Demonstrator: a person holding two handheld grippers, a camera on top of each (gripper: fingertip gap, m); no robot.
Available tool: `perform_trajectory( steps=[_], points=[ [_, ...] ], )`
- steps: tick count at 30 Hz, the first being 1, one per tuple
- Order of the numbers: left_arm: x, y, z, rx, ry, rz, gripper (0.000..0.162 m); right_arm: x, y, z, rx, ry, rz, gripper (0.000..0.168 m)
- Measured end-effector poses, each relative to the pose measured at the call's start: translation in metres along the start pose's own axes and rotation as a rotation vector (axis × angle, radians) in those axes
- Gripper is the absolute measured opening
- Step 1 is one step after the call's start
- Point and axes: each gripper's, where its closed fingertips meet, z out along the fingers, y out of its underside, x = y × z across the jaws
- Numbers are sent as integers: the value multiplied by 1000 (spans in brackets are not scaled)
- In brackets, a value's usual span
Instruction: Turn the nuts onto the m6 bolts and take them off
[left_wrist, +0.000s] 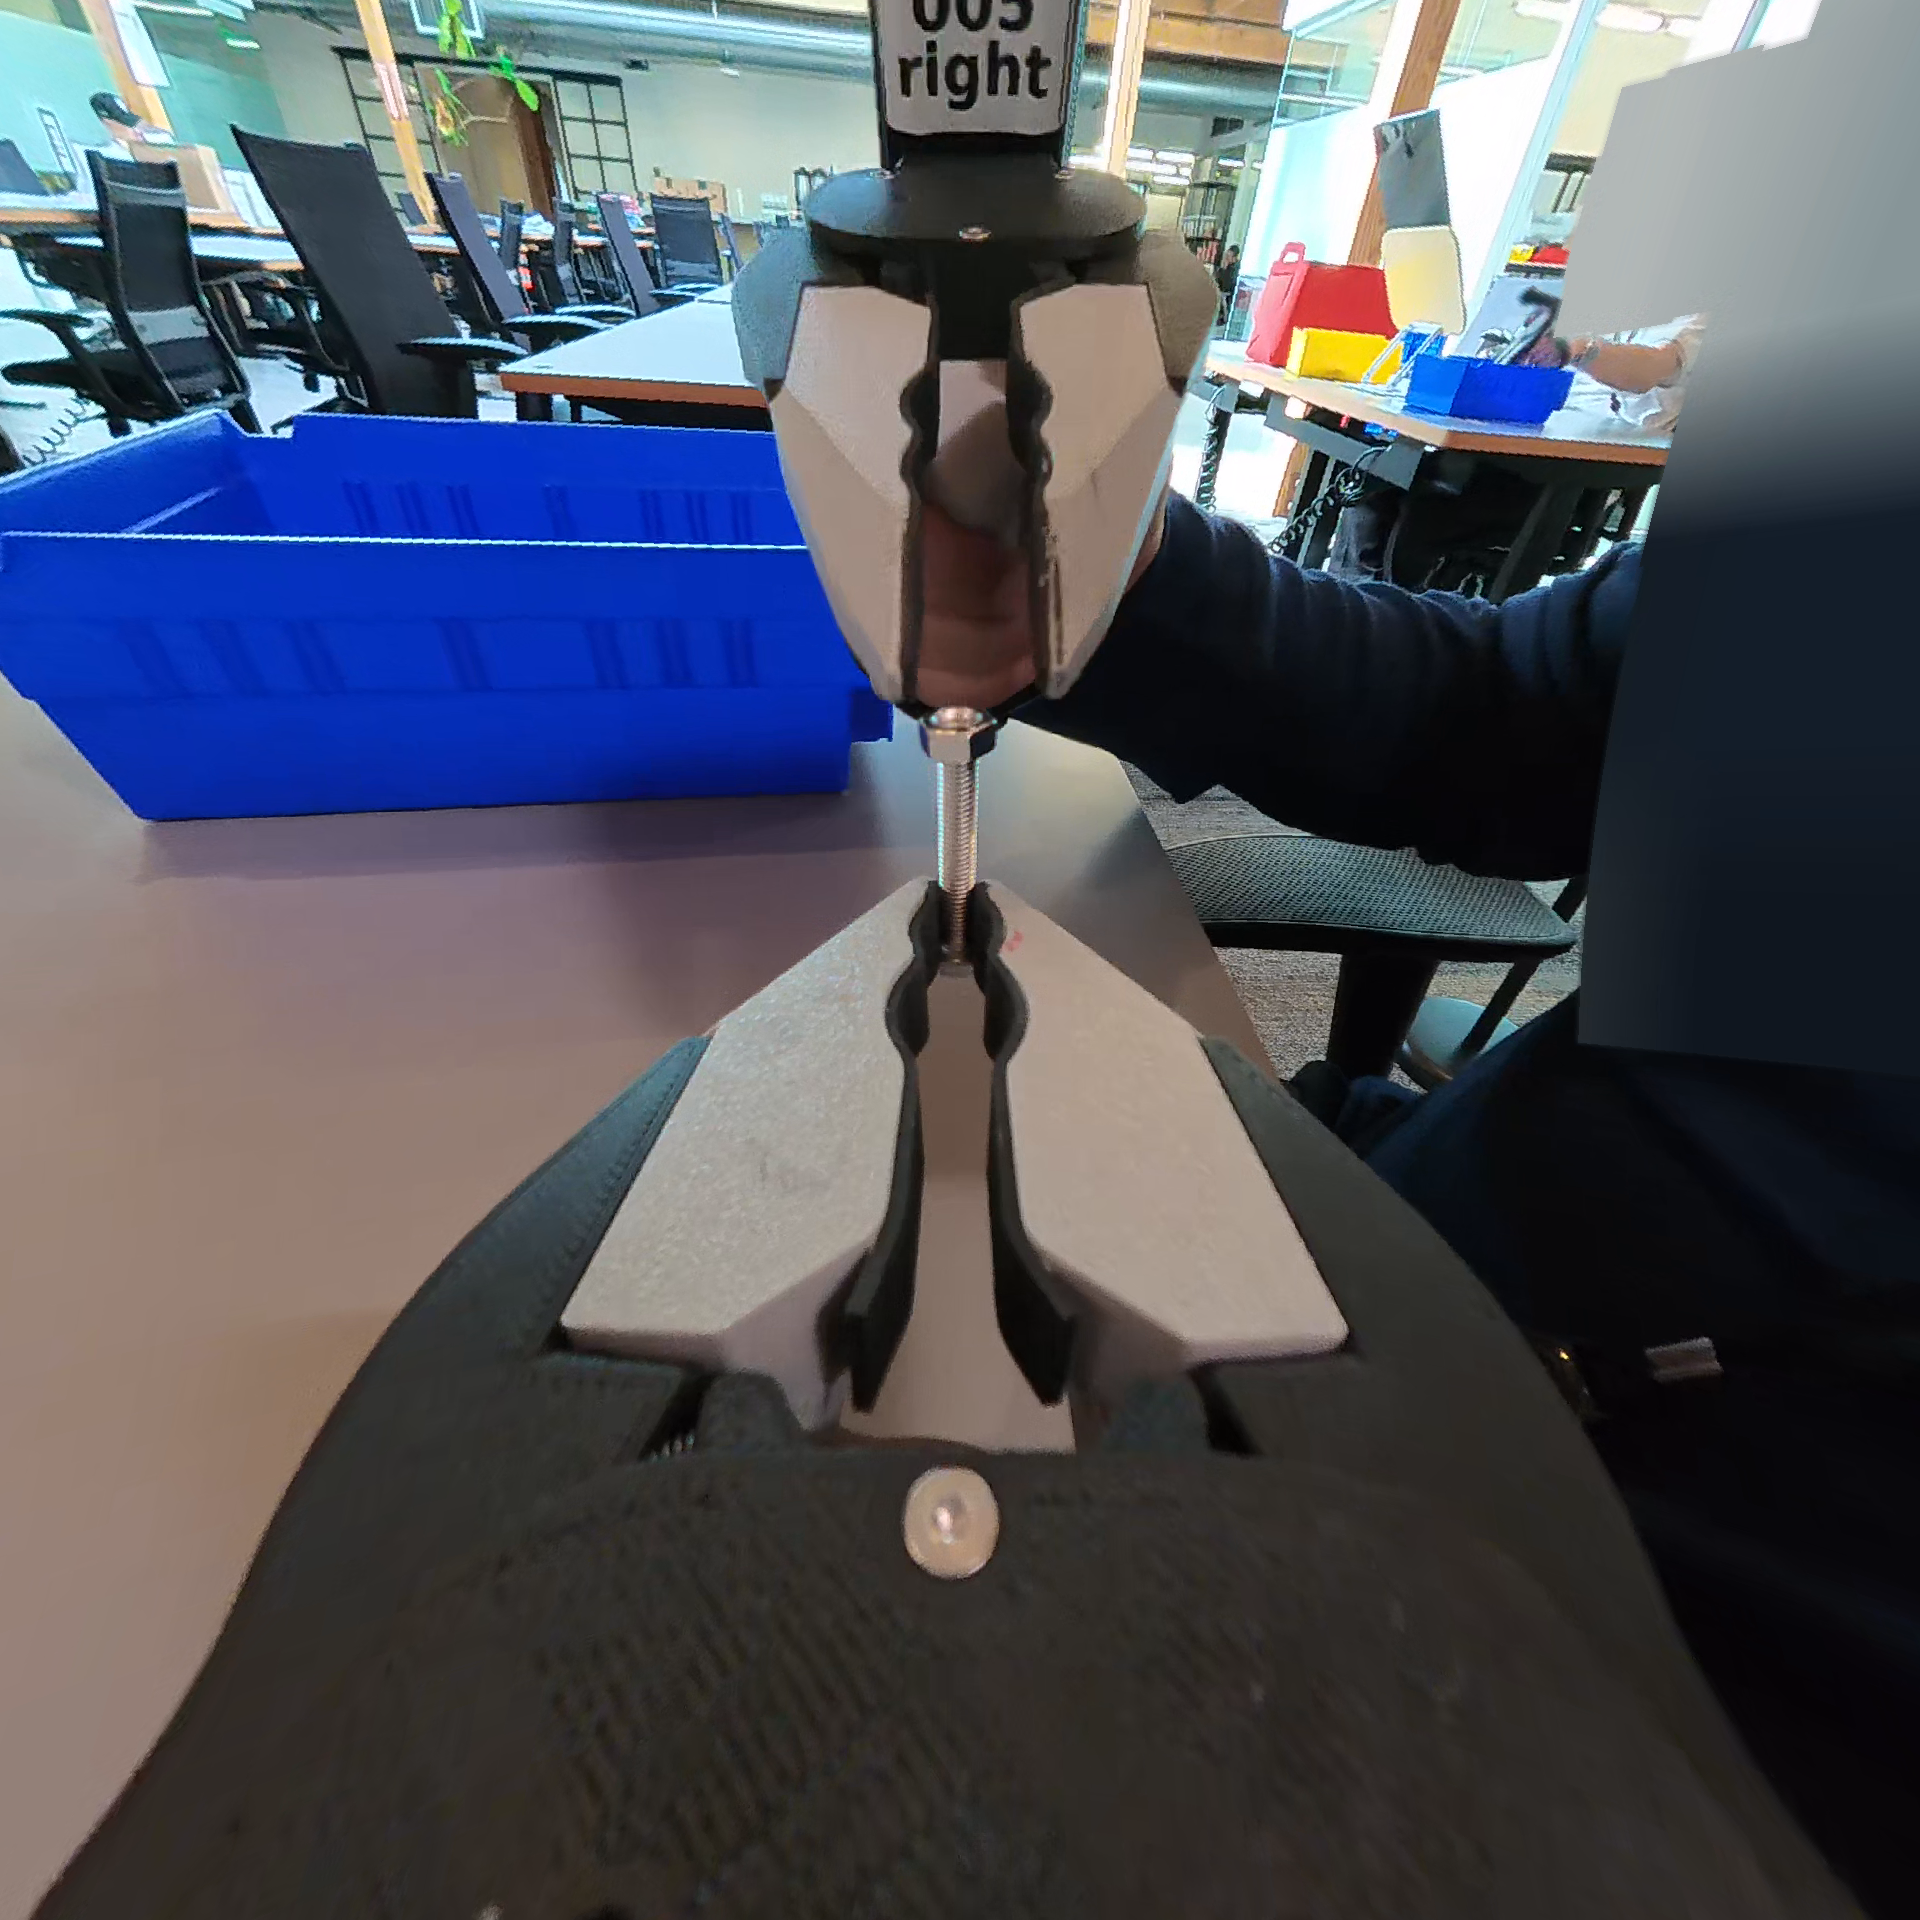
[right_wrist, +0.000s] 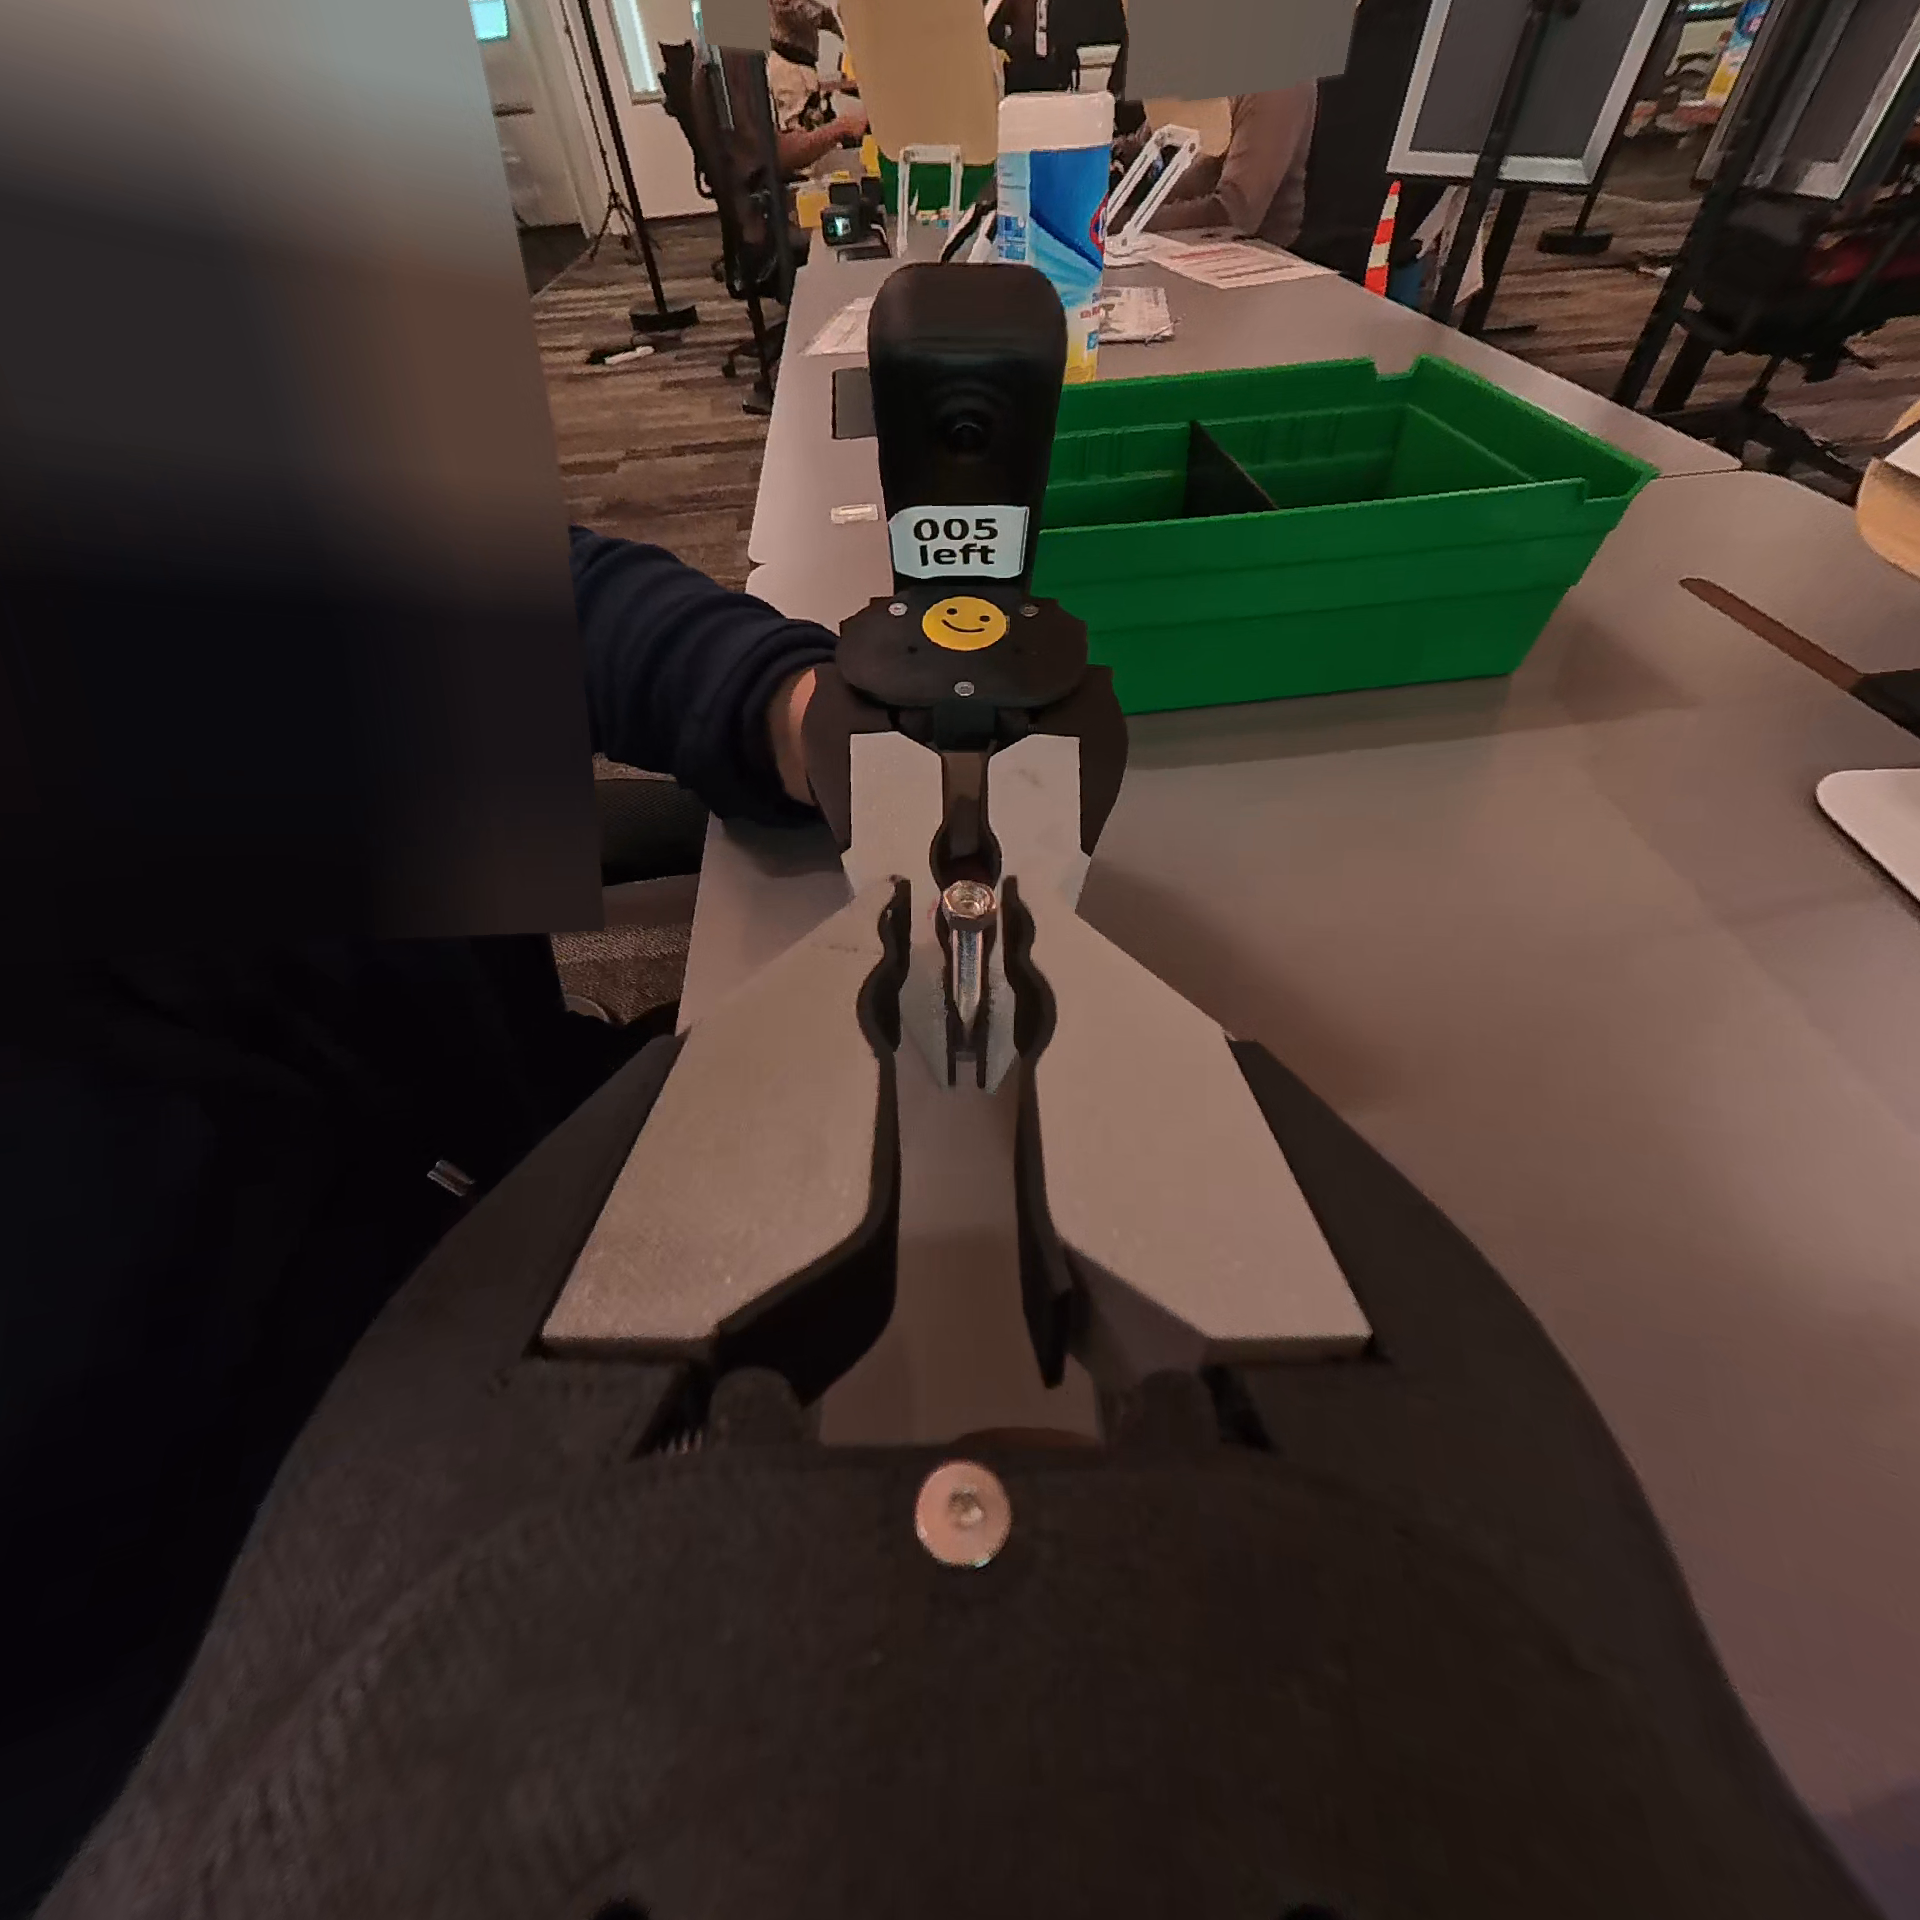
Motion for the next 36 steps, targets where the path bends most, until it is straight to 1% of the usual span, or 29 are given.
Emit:
perform_trajectory(
  steps=[6,10,18,27,30,36],
  points=[
    [3,2,2,-11,9,10,4,0,3,2,-16,1,3,14],
    [4,2,2,-11,14,11,3,-2,5,3,-24,-9,-11,10],
    [6,2,2,-13,22,13,4,-5,6,6,-27,-19,-21,7],
    [4,0,2,-14,-11,48,4,-5,6,5,-31,8,-50,7],
    [2,-2,2,-12,-37,62,4,-3,4,4,-18,36,-68,7],
    [-7,-1,1,-23,-99,38,3,6,4,5,3,176,-127,7]
  ],
)
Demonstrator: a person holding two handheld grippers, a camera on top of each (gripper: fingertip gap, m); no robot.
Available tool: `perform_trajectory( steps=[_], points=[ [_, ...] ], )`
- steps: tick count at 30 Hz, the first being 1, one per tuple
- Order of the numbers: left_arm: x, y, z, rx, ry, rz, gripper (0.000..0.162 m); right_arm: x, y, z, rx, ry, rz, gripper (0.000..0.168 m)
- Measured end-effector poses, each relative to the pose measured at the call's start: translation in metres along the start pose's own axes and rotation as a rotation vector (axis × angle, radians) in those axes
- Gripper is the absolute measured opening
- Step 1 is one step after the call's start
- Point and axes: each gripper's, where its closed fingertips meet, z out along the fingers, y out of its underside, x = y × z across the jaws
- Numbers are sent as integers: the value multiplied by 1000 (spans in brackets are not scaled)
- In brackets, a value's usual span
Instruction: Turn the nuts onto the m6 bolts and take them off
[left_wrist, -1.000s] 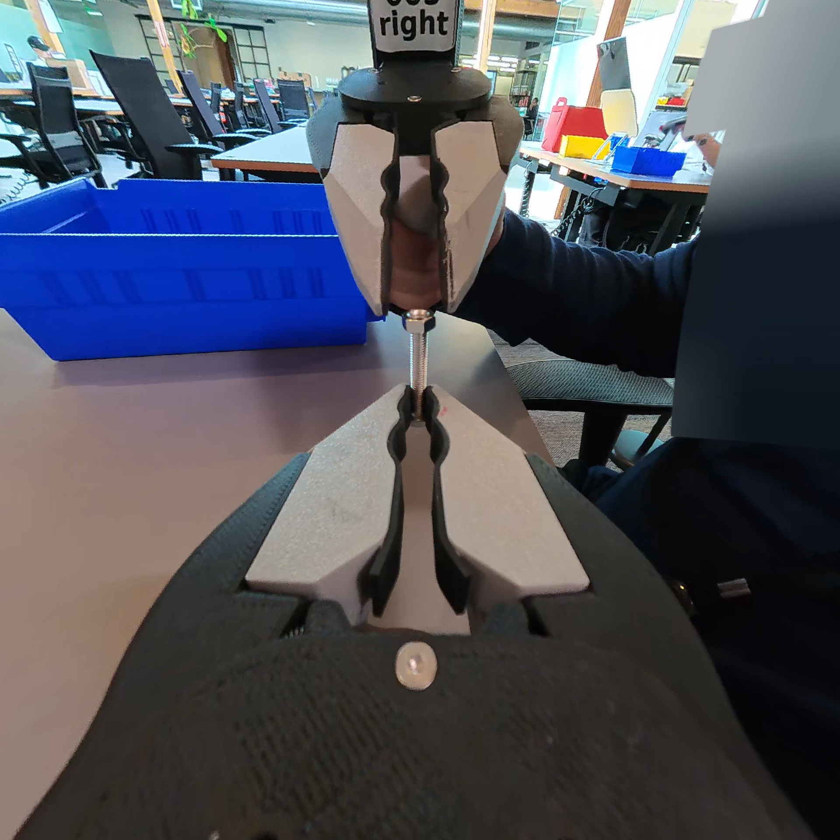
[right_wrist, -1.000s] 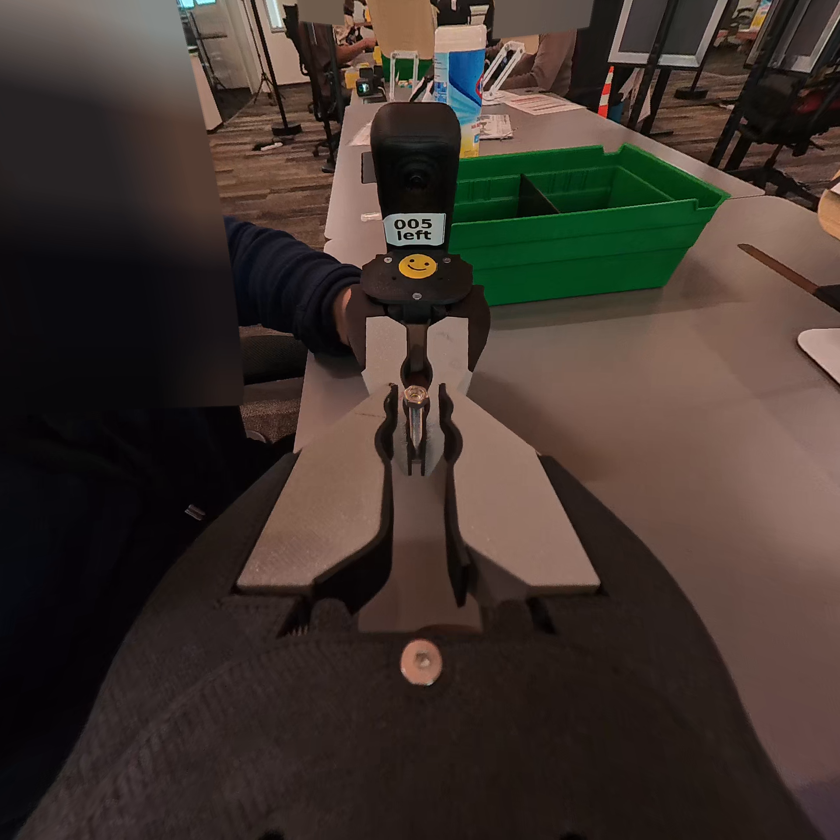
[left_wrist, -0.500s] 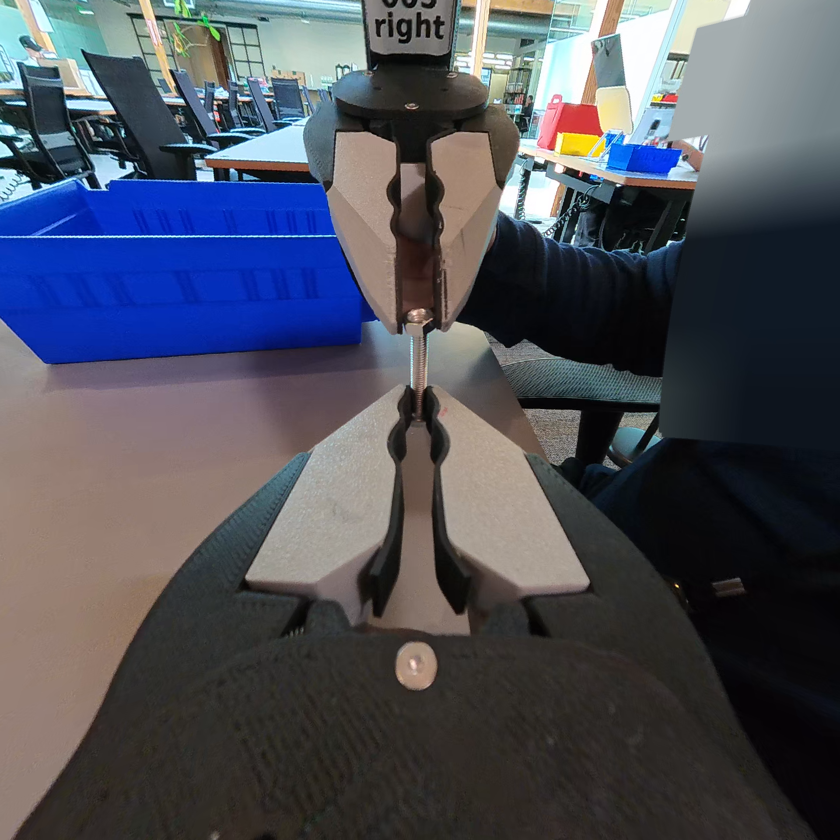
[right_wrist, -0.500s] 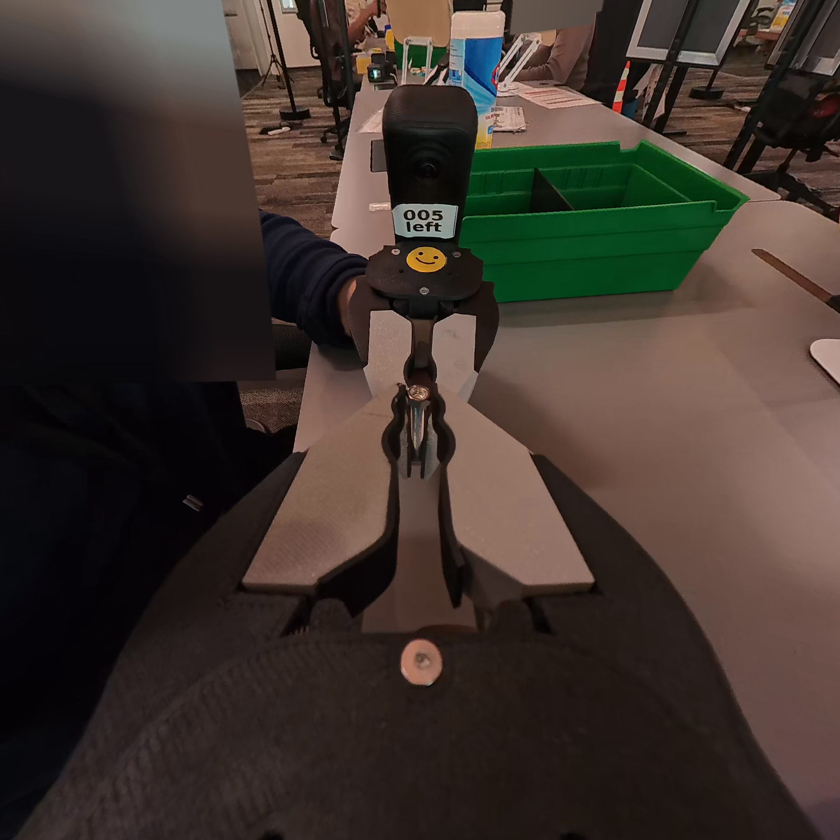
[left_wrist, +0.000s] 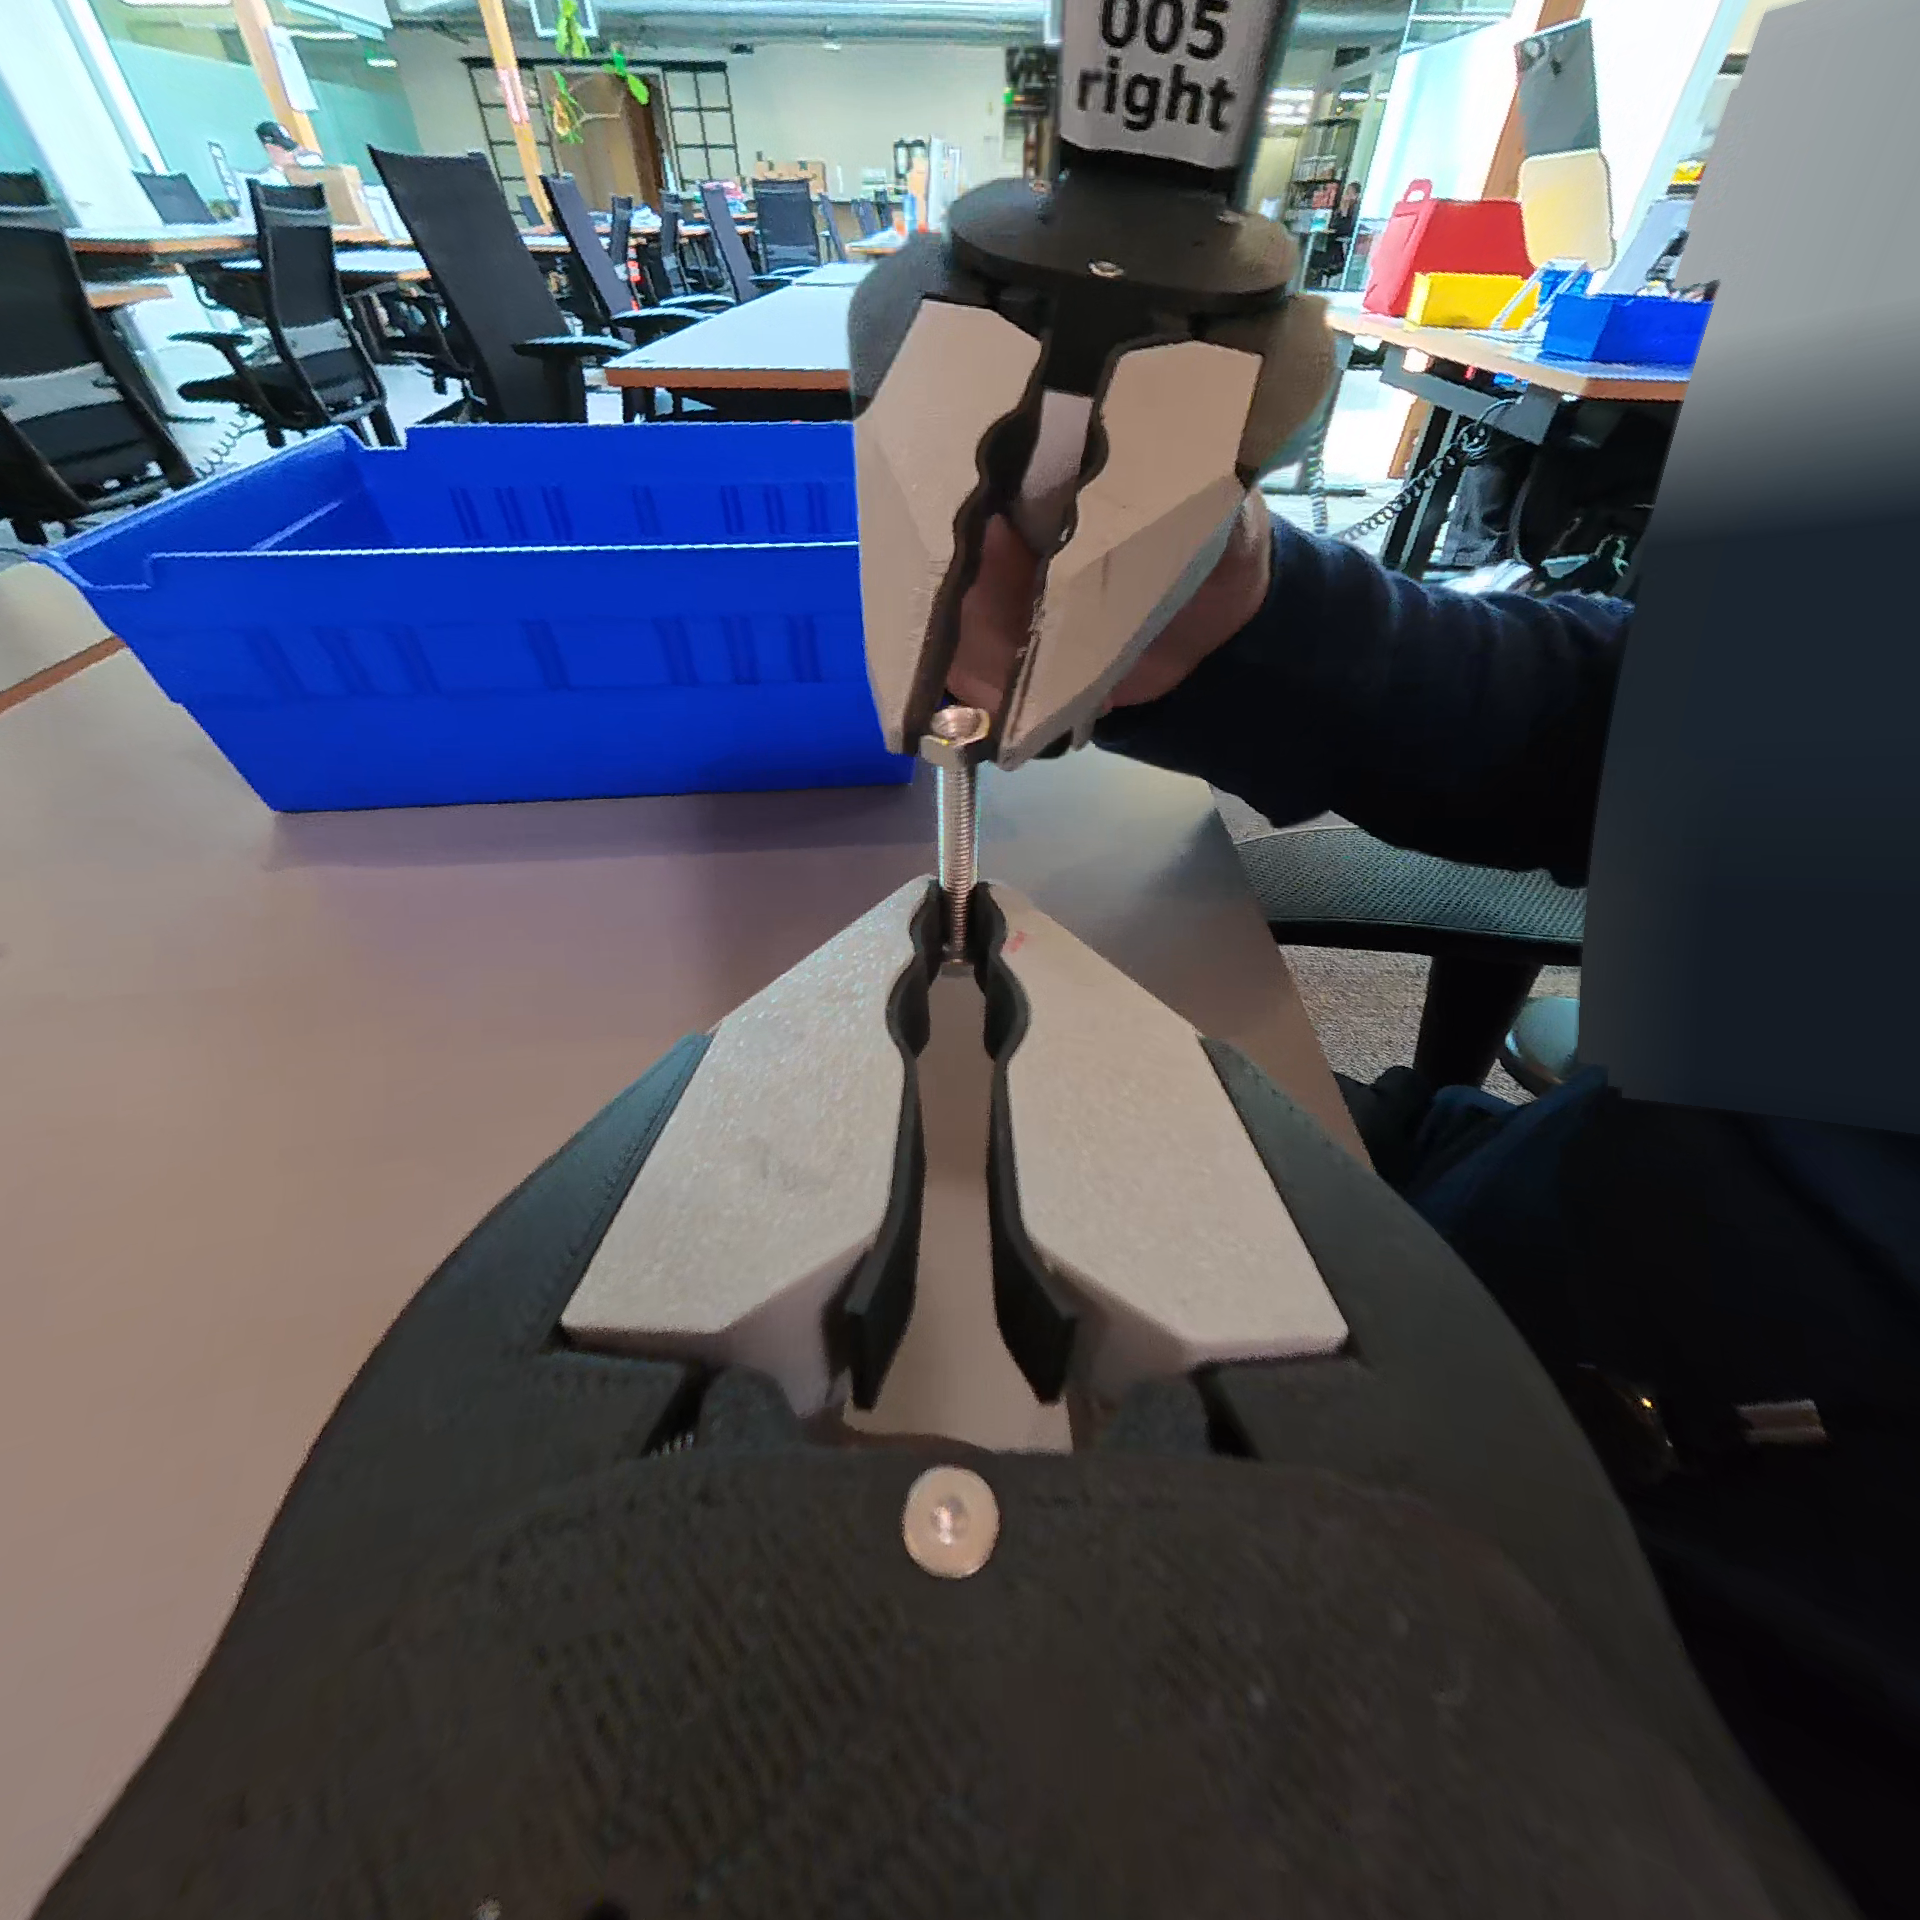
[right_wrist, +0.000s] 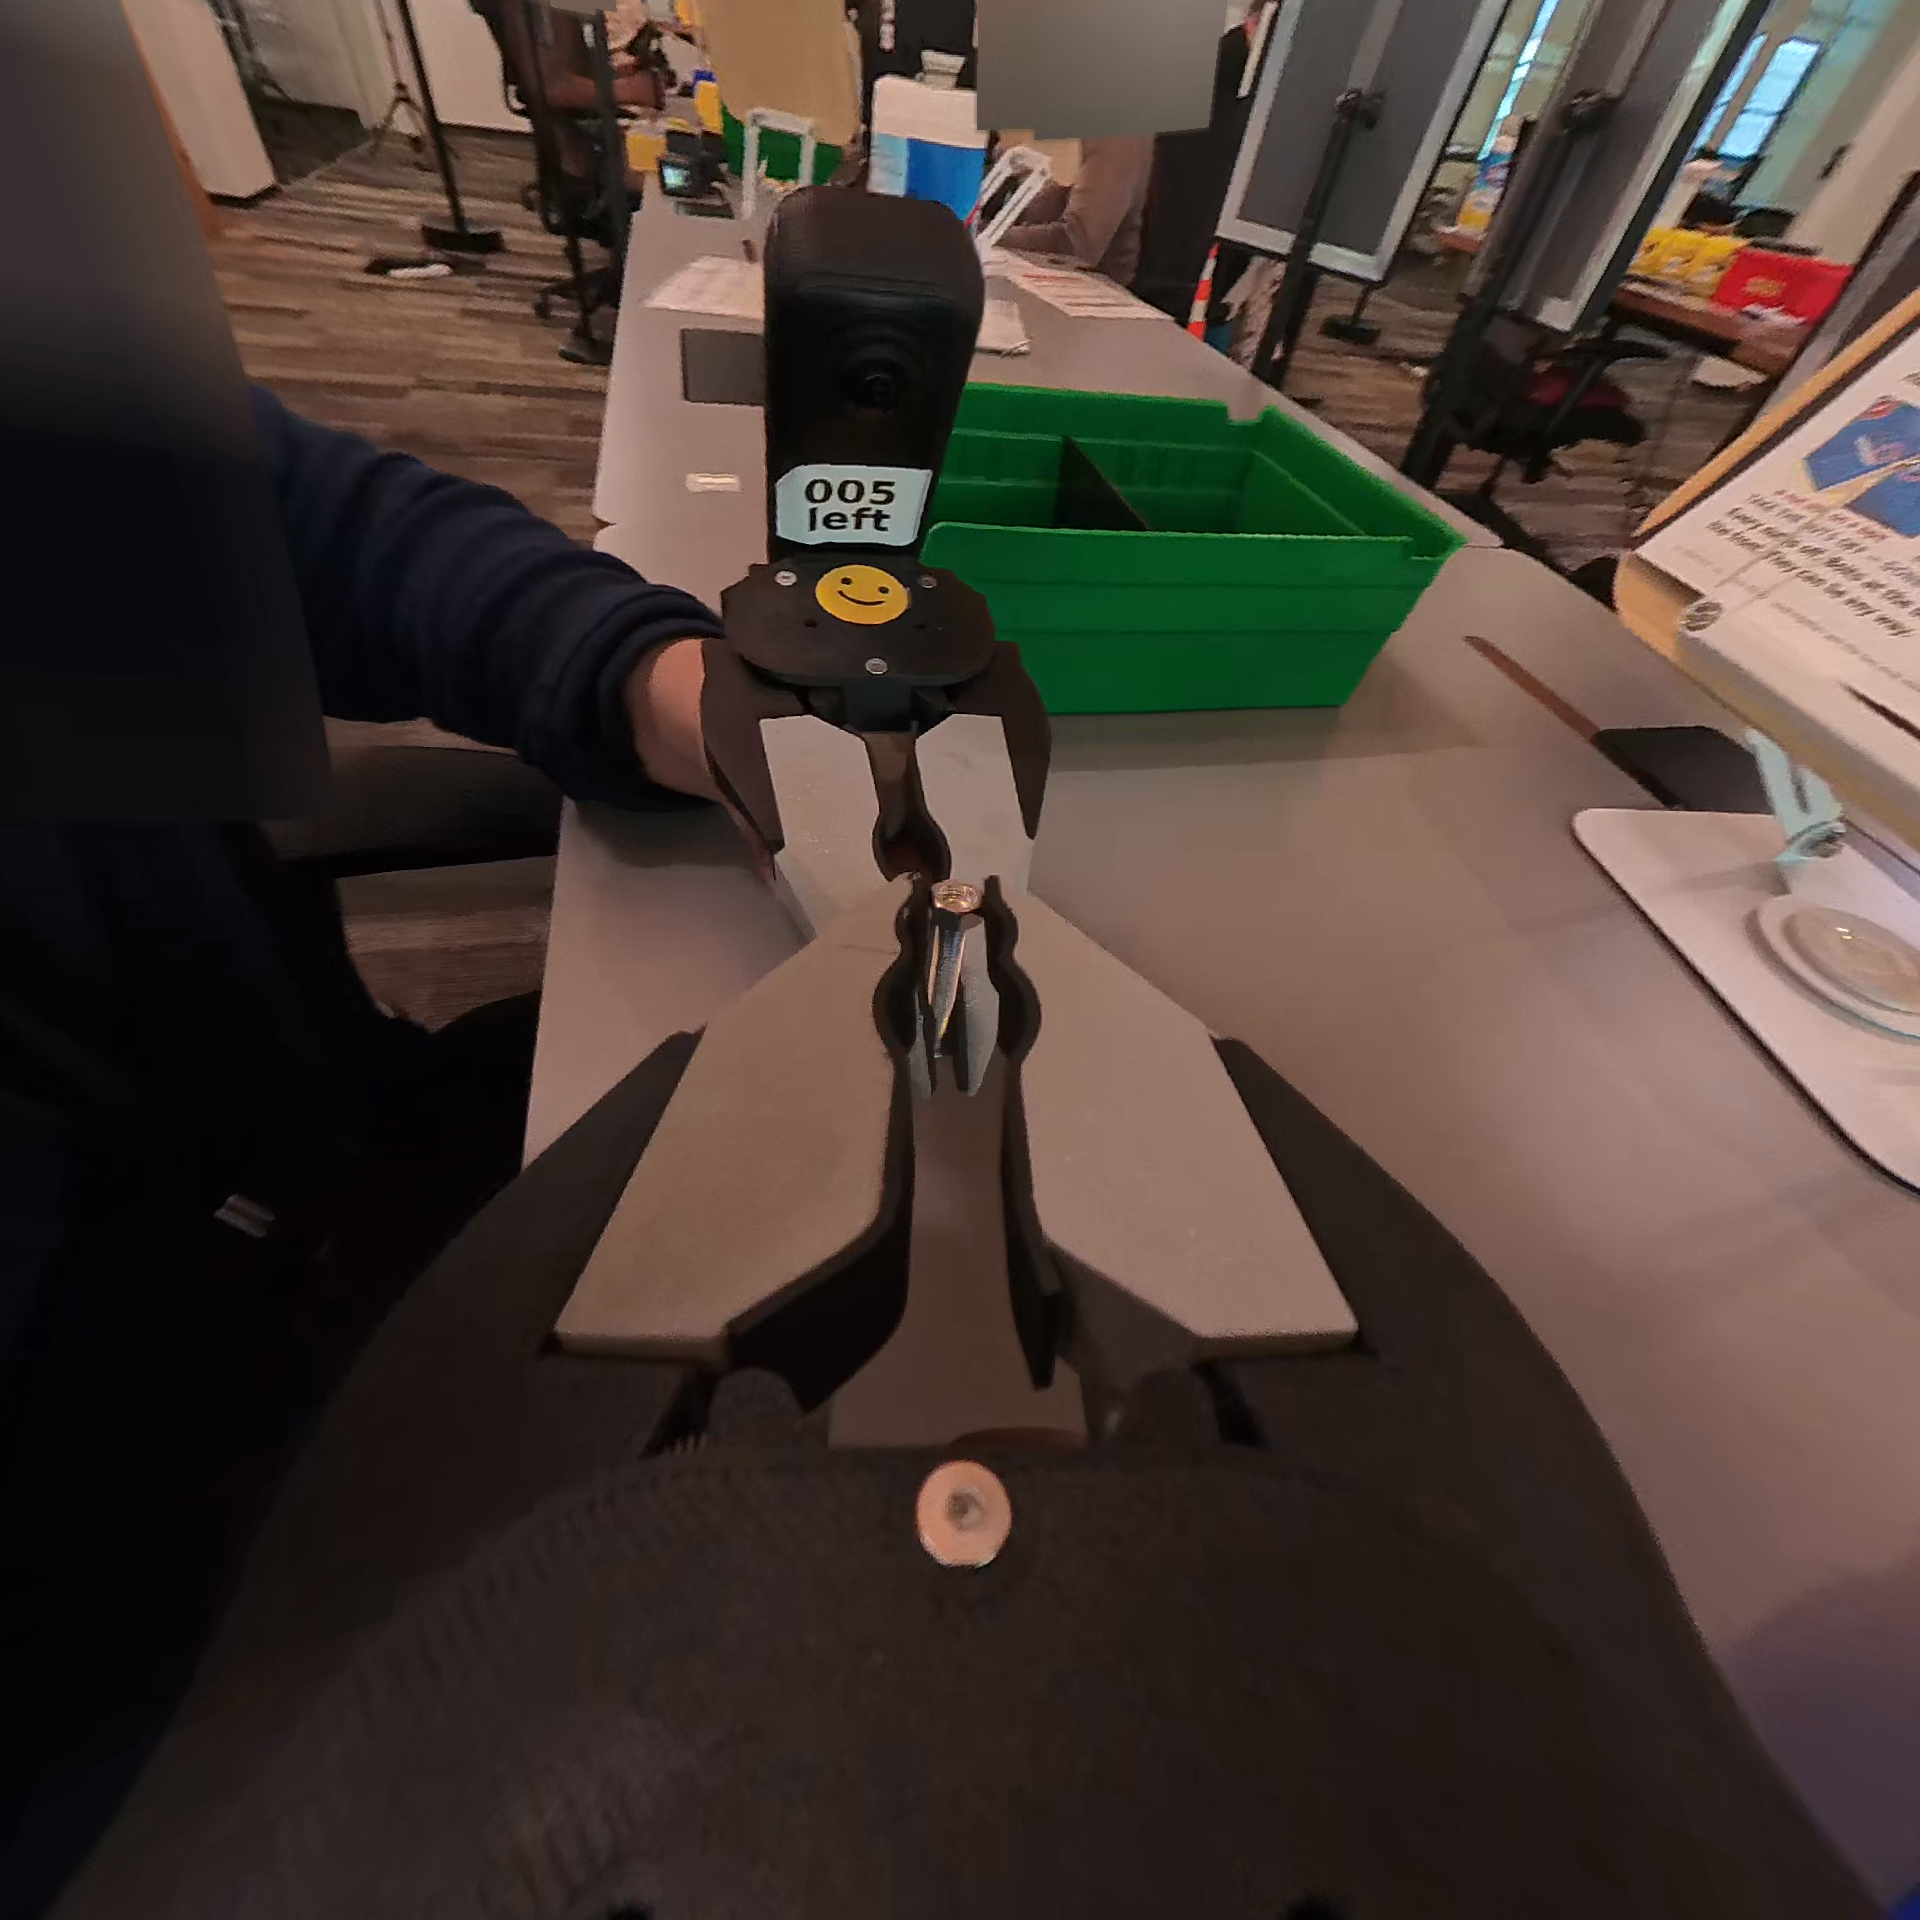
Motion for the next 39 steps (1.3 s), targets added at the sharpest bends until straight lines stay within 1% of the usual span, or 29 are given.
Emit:
perform_trajectory(
  steps=[7,15,19,26,36,39],
  points=[
    [-7,4,1,-24,-43,-12,4,7,4,0,73,95,44,7],
    [-14,11,1,-56,-78,-21,3,14,11,3,60,134,57,7],
    [-16,13,2,-59,-82,-33,3,16,14,4,65,125,81,8],
    [-19,13,1,-61,-87,-45,3,19,17,1,71,126,97,13],
    [-22,15,0,-71,-105,-39,3,19,12,-3,82,122,104,13],
    [-21,15,1,-71,-98,-35,3,17,12,-1,78,80,125,12]
  ],
)
